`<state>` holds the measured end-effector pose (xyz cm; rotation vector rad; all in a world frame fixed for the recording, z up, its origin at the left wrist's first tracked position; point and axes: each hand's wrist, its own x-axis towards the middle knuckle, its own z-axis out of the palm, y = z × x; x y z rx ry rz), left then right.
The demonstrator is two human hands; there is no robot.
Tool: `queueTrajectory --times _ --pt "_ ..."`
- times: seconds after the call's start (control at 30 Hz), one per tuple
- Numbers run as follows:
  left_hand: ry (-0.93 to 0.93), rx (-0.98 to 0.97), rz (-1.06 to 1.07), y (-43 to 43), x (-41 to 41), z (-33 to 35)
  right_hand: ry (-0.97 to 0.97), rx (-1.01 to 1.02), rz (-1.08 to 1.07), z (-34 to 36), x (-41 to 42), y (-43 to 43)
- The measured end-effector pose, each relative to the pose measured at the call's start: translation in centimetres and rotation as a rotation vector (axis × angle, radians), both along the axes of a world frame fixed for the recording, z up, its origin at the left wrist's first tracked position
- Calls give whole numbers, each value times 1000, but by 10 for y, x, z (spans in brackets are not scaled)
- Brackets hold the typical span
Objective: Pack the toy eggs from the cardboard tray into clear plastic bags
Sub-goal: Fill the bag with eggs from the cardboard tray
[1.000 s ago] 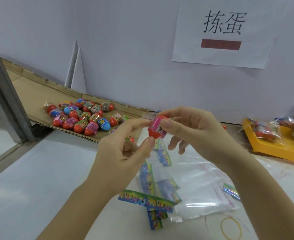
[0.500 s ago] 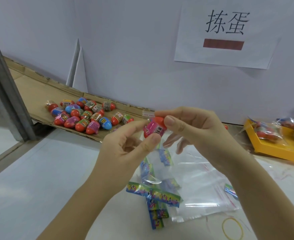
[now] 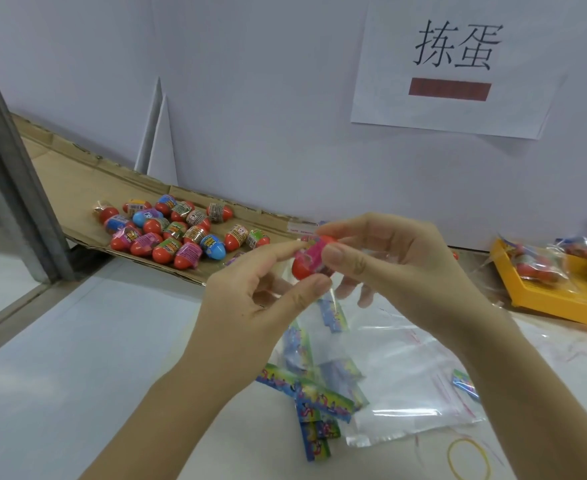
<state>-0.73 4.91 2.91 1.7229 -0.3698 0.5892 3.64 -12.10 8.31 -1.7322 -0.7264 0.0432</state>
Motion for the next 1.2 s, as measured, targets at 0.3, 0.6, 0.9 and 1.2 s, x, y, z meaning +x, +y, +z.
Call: queueTrajectory --times 0.3,0.6,0.9,1.2 --pt "-135 239 16 5 -4 2 88 -7 -10 5 2 -7" --pt "-13 -123 -120 -3 -6 4 56 -112 59 6 1 -8" --pt "509 -246 -336 4 7 5 127 -31 -25 -1 4 -3" --pt "510 -361 -278 0 6 5 -72 -146 -49 -2 2 4"
